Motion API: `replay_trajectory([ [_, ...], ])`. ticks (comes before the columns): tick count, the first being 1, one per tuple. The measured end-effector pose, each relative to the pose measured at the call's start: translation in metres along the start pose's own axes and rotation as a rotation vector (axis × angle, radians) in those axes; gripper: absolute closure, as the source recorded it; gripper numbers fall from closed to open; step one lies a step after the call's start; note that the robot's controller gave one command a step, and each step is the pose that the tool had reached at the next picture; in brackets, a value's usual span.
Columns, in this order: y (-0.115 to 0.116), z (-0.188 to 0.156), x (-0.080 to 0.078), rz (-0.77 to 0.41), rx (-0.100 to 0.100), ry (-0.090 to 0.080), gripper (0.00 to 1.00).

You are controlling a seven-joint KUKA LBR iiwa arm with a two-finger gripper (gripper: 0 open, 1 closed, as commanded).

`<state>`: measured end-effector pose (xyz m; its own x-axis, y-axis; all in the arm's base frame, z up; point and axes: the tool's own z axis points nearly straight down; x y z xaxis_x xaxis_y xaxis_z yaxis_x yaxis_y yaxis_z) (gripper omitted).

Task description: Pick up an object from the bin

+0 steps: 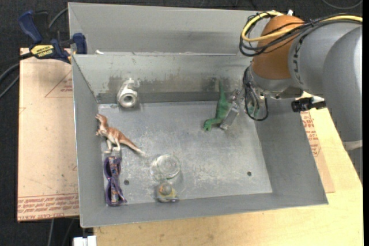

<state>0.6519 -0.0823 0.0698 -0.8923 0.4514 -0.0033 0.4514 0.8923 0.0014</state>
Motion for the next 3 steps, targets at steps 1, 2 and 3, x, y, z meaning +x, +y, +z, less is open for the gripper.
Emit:
replay_trajectory([
  [1,0.005,-0.089,0.006,-0.044,0.001,0.001,1.0],
  [2,0.016,-0.093,0.017,-0.011,-0.003,-0.005,1.0],
  [3,0.017,-0.162,0.019,-0.063,0.001,0.001,1.0],
])
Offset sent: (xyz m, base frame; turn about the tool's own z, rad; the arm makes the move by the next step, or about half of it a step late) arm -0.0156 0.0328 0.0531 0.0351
